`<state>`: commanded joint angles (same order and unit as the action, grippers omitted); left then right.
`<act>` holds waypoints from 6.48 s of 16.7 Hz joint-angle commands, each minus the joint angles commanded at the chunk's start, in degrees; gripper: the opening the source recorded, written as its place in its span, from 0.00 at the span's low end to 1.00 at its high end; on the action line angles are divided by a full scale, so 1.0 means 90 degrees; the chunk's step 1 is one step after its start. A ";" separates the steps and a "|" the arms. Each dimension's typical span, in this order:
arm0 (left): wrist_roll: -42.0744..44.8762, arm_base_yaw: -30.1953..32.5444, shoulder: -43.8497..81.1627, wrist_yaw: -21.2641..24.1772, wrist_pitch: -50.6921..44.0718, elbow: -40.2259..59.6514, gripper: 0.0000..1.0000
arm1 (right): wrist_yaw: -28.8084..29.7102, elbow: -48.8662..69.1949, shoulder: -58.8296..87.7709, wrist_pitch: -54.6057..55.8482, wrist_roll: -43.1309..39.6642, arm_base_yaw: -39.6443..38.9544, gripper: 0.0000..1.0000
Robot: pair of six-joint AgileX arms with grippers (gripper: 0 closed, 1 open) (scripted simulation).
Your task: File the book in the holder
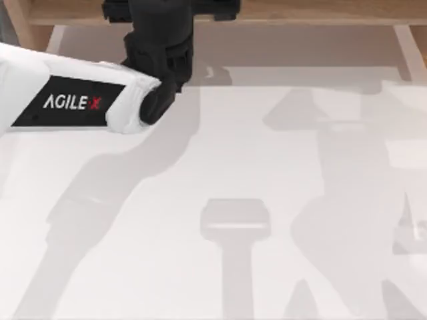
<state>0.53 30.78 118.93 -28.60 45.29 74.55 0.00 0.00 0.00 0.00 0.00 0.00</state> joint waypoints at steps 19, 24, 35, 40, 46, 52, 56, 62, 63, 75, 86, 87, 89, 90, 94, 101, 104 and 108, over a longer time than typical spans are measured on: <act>-0.0005 -0.0102 0.0380 0.0126 -0.0221 0.0625 0.32 | 0.0000 0.0000 0.0000 0.0000 0.0000 0.0000 1.00; -0.0005 -0.0102 0.0380 0.0126 -0.0221 0.0625 0.00 | 0.0000 0.0000 0.0000 0.0000 0.0000 0.0000 1.00; 0.0004 -0.0084 0.0301 0.0124 -0.0353 0.0684 0.00 | 0.0000 0.0000 0.0000 0.0000 0.0000 0.0000 1.00; 0.0005 -0.0082 0.0207 0.0120 -0.0543 0.0780 0.00 | 0.0000 0.0000 0.0000 0.0000 0.0000 0.0000 1.00; 0.0254 -0.0105 -0.0003 0.0346 -0.0566 0.0572 0.00 | 0.0000 0.0000 0.0000 0.0000 0.0000 0.0000 1.00; 0.1722 -0.0492 -0.1395 0.1688 -0.1012 -0.0745 0.00 | 0.0000 0.0000 0.0000 0.0000 0.0000 0.0000 1.00; 0.3092 -0.1163 -0.2760 0.2857 -0.1475 -0.1923 0.00 | 0.0000 0.0000 0.0000 0.0000 0.0000 0.0000 1.00; 0.5387 -0.2704 -0.4422 0.4489 -0.2137 -0.3574 0.00 | 0.0000 0.0000 0.0000 0.0000 0.0000 0.0000 1.00; 0.5782 -0.3015 -0.4548 0.4715 -0.2222 -0.3798 0.00 | 0.0000 0.0000 0.0000 0.0000 0.0000 0.0000 1.00; 0.9879 -0.6357 -0.3042 0.6275 -0.1767 -0.3748 0.00 | 0.0000 0.0000 0.0000 0.0000 0.0000 0.0000 1.00; 1.1018 -0.6641 -0.1108 0.6587 -0.0923 -0.2318 0.00 | 0.0000 0.0000 0.0000 0.0000 0.0000 0.0000 1.00; 1.1018 -0.6641 -0.1108 0.6587 -0.0923 -0.2318 0.00 | 0.0000 0.0000 0.0000 0.0000 0.0000 0.0000 1.00; 1.1020 -0.6620 -0.1123 0.6580 -0.0931 -0.2344 0.00 | 0.0000 0.0000 0.0000 0.0000 0.0000 0.0000 1.00; 1.1020 -0.6619 -0.1119 0.6579 -0.0932 -0.2340 0.00 | 0.0000 0.0000 0.0000 0.0000 0.0000 0.0000 1.00; 1.1000 -0.6569 -0.0985 0.6527 -0.0945 -0.2175 0.00 | 0.0000 0.0000 0.0000 0.0000 0.0000 0.0000 1.00; 1.0959 -0.6468 -0.0731 0.6434 -0.0974 -0.1867 0.00 | 0.0000 0.0000 0.0000 0.0000 0.0000 0.0000 1.00; 1.0947 -0.6425 -0.0623 0.6392 -0.0986 -0.1733 0.00 | 0.0000 0.0000 0.0000 0.0000 0.0000 0.0000 1.00; 1.0928 -0.6387 -0.0527 0.6355 -0.0998 -0.1615 0.00 | 0.0000 0.0000 0.0000 0.0000 0.0000 0.0000 1.00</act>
<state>98.87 -26.70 114.19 28.60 36.31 60.02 0.00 0.00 0.00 0.00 0.00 0.00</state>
